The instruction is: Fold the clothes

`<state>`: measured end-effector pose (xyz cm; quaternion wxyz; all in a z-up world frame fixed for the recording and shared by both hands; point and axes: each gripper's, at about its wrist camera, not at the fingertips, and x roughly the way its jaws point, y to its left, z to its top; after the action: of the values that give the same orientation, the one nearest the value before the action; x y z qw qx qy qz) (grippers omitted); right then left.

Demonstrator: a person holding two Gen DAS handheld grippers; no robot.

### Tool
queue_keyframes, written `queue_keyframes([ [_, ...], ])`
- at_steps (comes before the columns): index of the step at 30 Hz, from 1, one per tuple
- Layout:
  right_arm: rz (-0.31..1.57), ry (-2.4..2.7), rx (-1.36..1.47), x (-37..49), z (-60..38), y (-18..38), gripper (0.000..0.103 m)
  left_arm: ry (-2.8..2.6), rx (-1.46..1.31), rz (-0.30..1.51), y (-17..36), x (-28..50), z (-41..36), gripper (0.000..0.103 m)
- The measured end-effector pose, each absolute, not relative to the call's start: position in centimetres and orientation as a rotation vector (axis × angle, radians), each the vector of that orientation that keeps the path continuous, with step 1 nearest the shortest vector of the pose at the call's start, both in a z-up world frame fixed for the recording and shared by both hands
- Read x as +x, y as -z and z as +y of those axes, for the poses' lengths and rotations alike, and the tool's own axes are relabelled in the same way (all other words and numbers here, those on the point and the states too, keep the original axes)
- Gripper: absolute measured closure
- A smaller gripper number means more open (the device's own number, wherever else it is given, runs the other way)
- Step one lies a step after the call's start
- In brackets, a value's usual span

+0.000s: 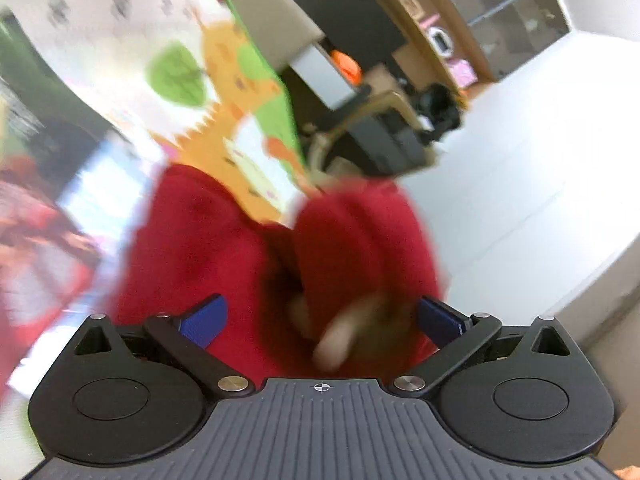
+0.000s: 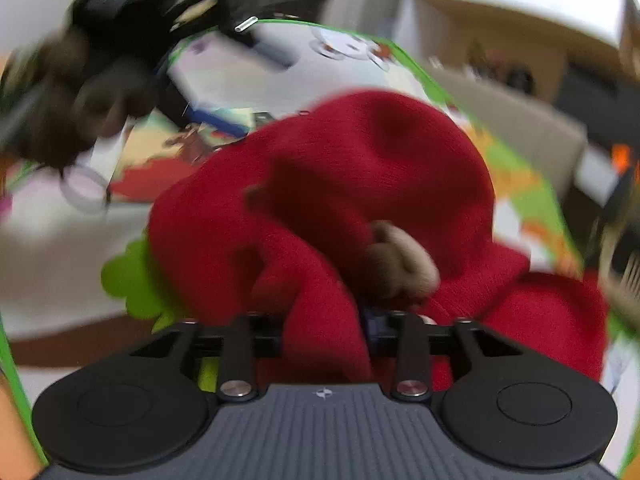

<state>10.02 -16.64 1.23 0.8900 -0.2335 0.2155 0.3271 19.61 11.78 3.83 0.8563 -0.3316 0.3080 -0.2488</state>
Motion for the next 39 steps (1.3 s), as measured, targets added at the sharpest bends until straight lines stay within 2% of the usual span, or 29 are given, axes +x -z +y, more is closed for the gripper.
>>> queue_keyframes([
  [4, 0.473, -0.735, -0.501, 9.1, -17.0, -2.0, 0.042, 0.459, -0.651, 0.569, -6.5, 17.3, 13.2, 0.0],
  [6, 0.492, -0.765, -0.481, 8.4, -18.1, -2.9, 0.029, 0.465, -0.623, 0.539, -7.9, 17.0, 12.9, 0.0],
  [8, 0.504, -0.782, -0.429, 7.9, -19.6, -4.2, 0.022, 0.486, -0.604, 0.543, -8.2, 17.2, 11.7, 0.0],
  [14, 0.489, -0.616, -0.162, 8.6, -24.0, -7.0, 0.018, 0.52, -0.573, 0.61, -6.4, 18.9, 7.7, 0.0],
  [17, 0.38, -0.56, -0.267, 7.6, -22.0, -6.3, 0.018, 0.537, -0.602, 0.58, -6.4, 18.9, 7.6, 0.0],
  [22, 0.369, -0.656, -0.402, 7.0, -17.2, -3.4, 0.018, 0.501, -0.636, 0.544, -7.4, 18.6, 7.6, 0.0],
  [23, 0.364, -0.644, -0.428, 7.0, -16.6, -2.8, 0.02, 0.493, -0.638, 0.554, -7.4, 18.7, 7.3, 0.0],
  [25, 0.371, -0.594, -0.466, 7.3, -16.5, -1.8, 0.041, 0.476, -0.629, 0.573, -7.4, 19.0, 6.5, 0.0],
  [26, 0.366, -0.576, -0.481, 7.5, -16.8, -1.6, 0.058, 0.467, -0.609, 0.583, -7.3, 19.2, 5.8, 0.0],
  [28, 0.346, -0.547, -0.511, 7.8, -17.9, -1.7, 0.066, 0.436, -0.546, 0.6, -6.9, 19.7, 4.6, 0.002],
  [29, 0.324, -0.522, -0.529, 7.9, -18.5, -2.0, 0.07, 0.419, -0.512, 0.608, -6.7, 20.0, 4.0, 0.011],
  [30, 0.29, -0.482, -0.549, 8.1, -19.3, -2.9, 0.073, 0.402, -0.479, 0.616, -6.5, 20.3, 3.4, 0.025],
  [31, 0.251, -0.435, -0.565, 8.4, -20.2, -4.1, 0.073, 0.4, -0.47, 0.614, -6.5, 20.4, 3.3, 0.052],
  [32, 0.21, -0.401, -0.57, 8.5, -21.0, -5.6, 0.073, 0.404, -0.473, 0.608, -6.7, 20.6, 3.4, 0.06],
  [34, 0.142, -0.392, -0.574, 8.1, -22.0, -8.3, 0.075, 0.413, -0.479, 0.596, -7.0, 20.8, 3.5, 0.069],
  [36, 0.134, -0.429, -0.606, 7.5, -22.0, -9.1, 0.075, 0.423, -0.485, 0.583, -7.4, 21.1, 3.7, 0.072],
  [39, 0.261, -0.546, -0.655, 7.2, -21.0, -5.6, 0.074, 0.438, -0.458, 0.564, -7.9, 20.2, 3.6, 0.072],
])
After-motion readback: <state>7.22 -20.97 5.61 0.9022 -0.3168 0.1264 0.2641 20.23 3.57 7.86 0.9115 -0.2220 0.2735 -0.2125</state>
